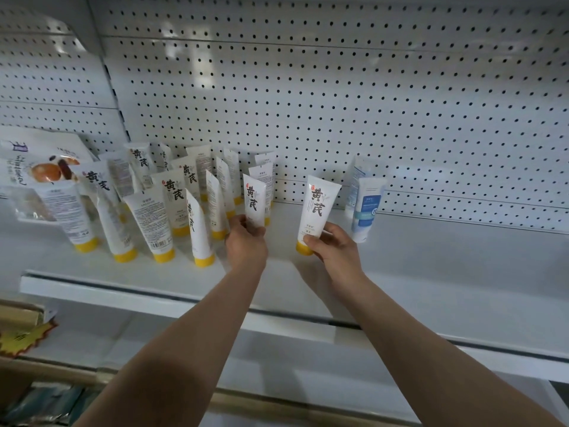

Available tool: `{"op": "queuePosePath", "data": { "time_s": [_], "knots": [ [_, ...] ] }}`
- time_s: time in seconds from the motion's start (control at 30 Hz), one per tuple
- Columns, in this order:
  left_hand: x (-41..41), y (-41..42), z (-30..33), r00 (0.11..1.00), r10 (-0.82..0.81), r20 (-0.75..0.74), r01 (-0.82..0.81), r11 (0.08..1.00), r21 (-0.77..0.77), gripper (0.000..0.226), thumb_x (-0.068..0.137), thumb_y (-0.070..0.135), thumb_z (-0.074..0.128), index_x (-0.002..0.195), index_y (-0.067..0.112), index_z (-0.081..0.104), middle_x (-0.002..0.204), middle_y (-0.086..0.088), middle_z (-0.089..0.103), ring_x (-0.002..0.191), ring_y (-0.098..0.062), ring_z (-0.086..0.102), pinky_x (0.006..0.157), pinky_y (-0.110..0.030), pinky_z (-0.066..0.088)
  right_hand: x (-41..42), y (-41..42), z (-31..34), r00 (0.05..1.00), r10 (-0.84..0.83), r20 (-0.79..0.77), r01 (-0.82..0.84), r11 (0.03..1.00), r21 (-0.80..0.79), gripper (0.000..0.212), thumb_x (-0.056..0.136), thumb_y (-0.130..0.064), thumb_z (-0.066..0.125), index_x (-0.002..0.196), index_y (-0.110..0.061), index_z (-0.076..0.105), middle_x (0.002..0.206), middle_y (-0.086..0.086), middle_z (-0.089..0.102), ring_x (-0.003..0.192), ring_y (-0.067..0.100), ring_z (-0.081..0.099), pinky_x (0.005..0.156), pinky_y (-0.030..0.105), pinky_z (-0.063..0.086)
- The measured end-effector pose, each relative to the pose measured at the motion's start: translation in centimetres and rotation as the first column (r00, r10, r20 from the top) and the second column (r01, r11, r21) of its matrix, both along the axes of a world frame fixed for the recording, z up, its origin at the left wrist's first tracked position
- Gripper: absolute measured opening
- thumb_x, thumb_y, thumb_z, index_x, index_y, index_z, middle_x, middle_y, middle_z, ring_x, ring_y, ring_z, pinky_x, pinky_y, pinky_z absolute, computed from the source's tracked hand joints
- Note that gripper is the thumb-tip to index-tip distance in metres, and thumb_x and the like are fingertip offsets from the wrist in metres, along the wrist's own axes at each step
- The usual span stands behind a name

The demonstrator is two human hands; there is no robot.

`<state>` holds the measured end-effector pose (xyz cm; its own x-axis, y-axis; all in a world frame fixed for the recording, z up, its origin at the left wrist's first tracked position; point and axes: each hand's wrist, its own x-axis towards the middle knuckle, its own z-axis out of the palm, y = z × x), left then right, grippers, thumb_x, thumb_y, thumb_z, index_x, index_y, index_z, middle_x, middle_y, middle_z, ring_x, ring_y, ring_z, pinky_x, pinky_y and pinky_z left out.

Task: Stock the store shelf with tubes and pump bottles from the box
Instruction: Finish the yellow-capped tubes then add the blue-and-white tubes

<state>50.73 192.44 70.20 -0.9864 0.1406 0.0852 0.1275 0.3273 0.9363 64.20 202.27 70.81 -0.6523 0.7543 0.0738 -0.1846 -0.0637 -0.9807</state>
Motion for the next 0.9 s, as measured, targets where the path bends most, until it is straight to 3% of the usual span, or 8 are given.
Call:
{"op": "queuePosePath", "data": {
  "time_s": [0.27,0.4,0.57,0.73,0.83,0.9],
  "knots": [
    [0.3,-0.3,0.2,0.999,-0.045,0.013,0.045,0.999,-0.009,0.034,0.088,0.027,0.067,0.118,0.026,0.051,0.094,0.006,0.059,0.105,-0.028,0.058,0.088,-0.043,0.051,0.2,-1.0,0.3,1.0,0.005,0.012,-0.005,1.0,-0.001,0.036,0.083,-0.001,0.075,0.113,-0.02,0.067,0.11,0.002,0.074,0.101,0.017,0.071,0.088,0.031,0.057],
    [0.7,-0.6,0.4,0.999,-0.05,0.015,0.05,0.998,-0.023,0.035,0.089,0.029,0.065,0.121,0.026,0.05,0.095,0.008,0.059,0.106,-0.026,0.057,0.081,-0.034,0.044,0.4,-1.5,0.5,1.0,0.014,0.016,-0.014,1.0,0.002,0.037,0.084,-0.002,0.075,0.117,-0.018,0.066,0.109,0.003,0.075,0.099,0.018,0.072,0.071,0.024,0.057],
    [1.9,-1.3,1.1,0.999,-0.045,0.021,0.047,0.998,-0.053,0.05,0.092,0.031,0.063,0.137,0.021,0.045,0.123,-0.003,0.063,0.117,-0.029,0.055,0.091,-0.036,0.043,0.6,-2.1,0.6,1.0,0.014,0.024,-0.015,1.0,0.009,0.037,0.085,-0.003,0.075,0.116,-0.02,0.065,0.107,0.0,0.074,0.097,0.012,0.072,0.073,0.021,0.056],
    [3.9,-2.6,0.4,0.997,-0.053,0.059,0.047,0.994,0.101,0.048,0.093,0.02,0.064,0.138,0.016,0.045,0.137,-0.003,0.055,0.127,-0.026,0.051,0.105,-0.039,0.042,0.3,-3.3,1.0,0.999,0.022,0.044,-0.023,1.0,0.006,0.036,0.085,-0.004,0.075,0.115,-0.021,0.065,0.104,-0.004,0.073,0.093,0.005,0.07,0.076,0.018,0.054],
    [5.3,-4.1,0.1,0.998,-0.014,0.057,0.004,0.988,0.156,0.04,0.093,0.013,0.064,0.13,0.015,0.05,0.133,0.001,0.056,0.126,-0.019,0.051,0.105,-0.033,0.039,-0.4,-4.5,1.2,0.997,0.044,0.055,-0.045,0.999,0.011,0.036,0.085,-0.004,0.075,0.117,-0.019,0.065,0.104,-0.004,0.073,0.094,0.006,0.07,0.079,0.019,0.056],
    [6.1,-5.4,0.1,0.998,0.017,0.061,-0.027,0.985,0.171,0.034,0.093,0.01,0.064,0.124,0.016,0.053,0.126,0.002,0.06,0.12,-0.015,0.054,0.102,-0.031,0.042,-1.0,-5.4,1.4,0.996,0.062,0.059,-0.064,0.998,0.018,0.035,0.085,-0.004,0.074,0.115,-0.02,0.064,0.102,-0.005,0.073,0.091,0.006,0.07,0.073,0.015,0.055]
  ]
}}
